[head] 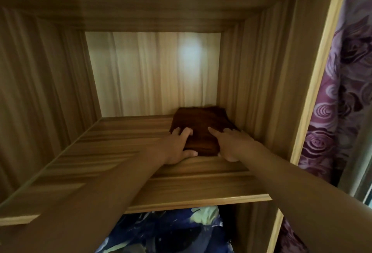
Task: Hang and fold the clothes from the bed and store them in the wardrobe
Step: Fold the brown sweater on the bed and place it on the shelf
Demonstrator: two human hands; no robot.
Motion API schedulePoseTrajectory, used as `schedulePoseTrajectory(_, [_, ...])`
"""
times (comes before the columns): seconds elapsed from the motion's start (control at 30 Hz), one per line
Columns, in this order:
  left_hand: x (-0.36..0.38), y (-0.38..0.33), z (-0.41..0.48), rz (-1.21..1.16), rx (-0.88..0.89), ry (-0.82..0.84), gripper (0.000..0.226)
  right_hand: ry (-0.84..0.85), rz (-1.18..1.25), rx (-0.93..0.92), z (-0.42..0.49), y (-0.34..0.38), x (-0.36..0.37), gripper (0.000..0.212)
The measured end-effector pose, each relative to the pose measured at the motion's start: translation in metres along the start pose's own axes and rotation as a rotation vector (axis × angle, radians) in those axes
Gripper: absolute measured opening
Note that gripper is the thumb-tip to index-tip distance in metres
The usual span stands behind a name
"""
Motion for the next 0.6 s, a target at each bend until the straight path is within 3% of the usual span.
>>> schedulePoseTrajectory(0.2, [-0.003, 0.004, 0.010, -0.020, -0.042, 0.121, 0.073, 0.086, 0.055, 0.000, 0.013, 0.001, -0.001, 0.094])
schedulePoseTrajectory(0.3, [-0.026, 0.011, 0.016, -0.223, -0.107, 0.235, 0.081, 0.240, 0.382, -0.017, 0.017, 0.000, -0.017, 0.093])
schedulePoseTrajectory(0.37, [-0.047, 0.020, 0.034, -0.348, -0.132, 0.099, 0.062, 0.120, 0.592, -0.033, 0.031, -0.003, -0.040, 0.071])
schedulePoseTrajectory(0.43, [-0.050, 0.027, 0.054, -0.332, -0.160, -0.073, 0.048, -0.044, 0.574, 0.009, 0.048, -0.010, -0.047, 0.060])
schedulePoseTrajectory(0.6, [0.007, 0.033, 0.079, -0.232, -0.240, 0.051, 0.061, -0.014, 0.431, 0.087, 0.088, -0.011, 0.004, 0.063])
Point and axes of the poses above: each hand's wrist, its own z-axis towards the middle knuckle, its own x-axis out of the palm, y = z × x, the point moved 8 cm from there along z, towards the middle knuckle, and after that the axes turned 1 degree about -y, right-handed, at the moved point
